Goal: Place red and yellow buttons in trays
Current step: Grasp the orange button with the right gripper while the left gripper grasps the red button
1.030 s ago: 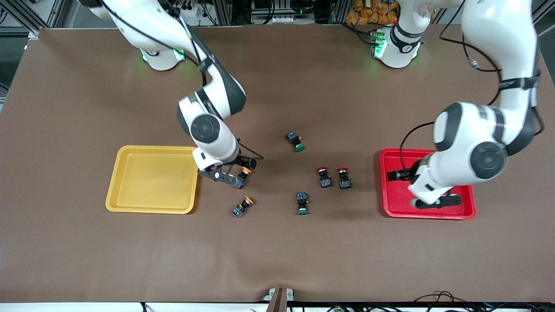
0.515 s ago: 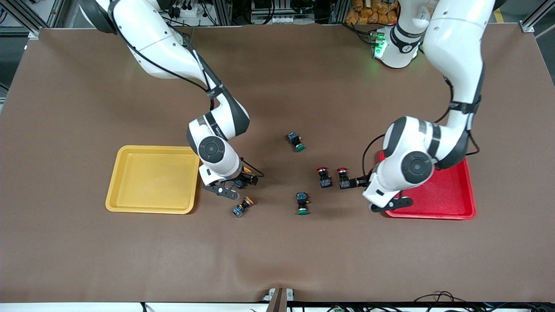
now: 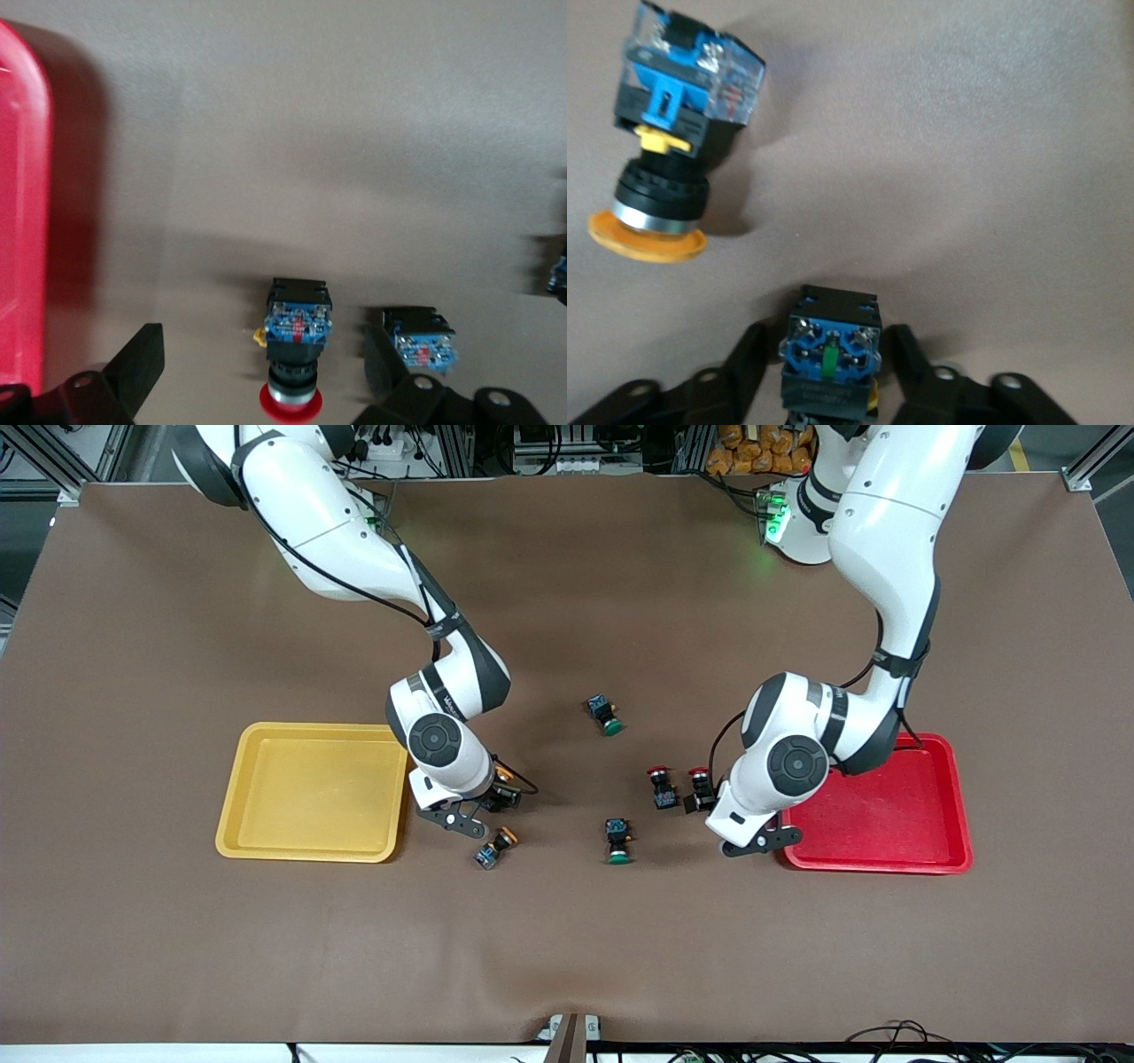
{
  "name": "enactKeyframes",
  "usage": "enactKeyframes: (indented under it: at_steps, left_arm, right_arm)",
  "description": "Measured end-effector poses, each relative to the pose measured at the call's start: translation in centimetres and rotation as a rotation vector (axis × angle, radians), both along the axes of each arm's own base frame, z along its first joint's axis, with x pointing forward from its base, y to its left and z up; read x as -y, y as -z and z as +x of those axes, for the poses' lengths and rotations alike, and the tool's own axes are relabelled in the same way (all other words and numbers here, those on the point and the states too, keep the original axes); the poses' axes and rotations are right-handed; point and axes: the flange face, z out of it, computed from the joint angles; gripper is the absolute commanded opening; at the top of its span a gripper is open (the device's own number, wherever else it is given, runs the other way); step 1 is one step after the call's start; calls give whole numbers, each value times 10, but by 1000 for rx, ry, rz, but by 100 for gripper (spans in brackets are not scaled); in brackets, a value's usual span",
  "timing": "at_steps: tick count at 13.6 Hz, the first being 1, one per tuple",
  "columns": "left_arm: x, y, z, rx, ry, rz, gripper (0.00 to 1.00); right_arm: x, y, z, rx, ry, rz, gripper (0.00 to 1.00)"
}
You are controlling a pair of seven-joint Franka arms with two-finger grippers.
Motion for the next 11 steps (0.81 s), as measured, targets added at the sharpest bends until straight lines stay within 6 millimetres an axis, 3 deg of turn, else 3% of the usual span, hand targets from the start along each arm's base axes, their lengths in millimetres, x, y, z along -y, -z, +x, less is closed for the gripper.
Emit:
enactKeyframes:
  at_steps: [8, 9, 11]
  left_arm:
    - [-3, 46, -28, 34, 4, -8, 100]
    - [-2, 48, -30, 34, 3, -8, 88]
    - [2, 50, -33, 30, -2, -5, 39]
  right_arm:
    - [12, -10, 11, -6, 42, -3, 0]
    - [16, -20, 14, -25, 46, -12, 0]
    - [29, -69, 18, -87, 51, -38, 0]
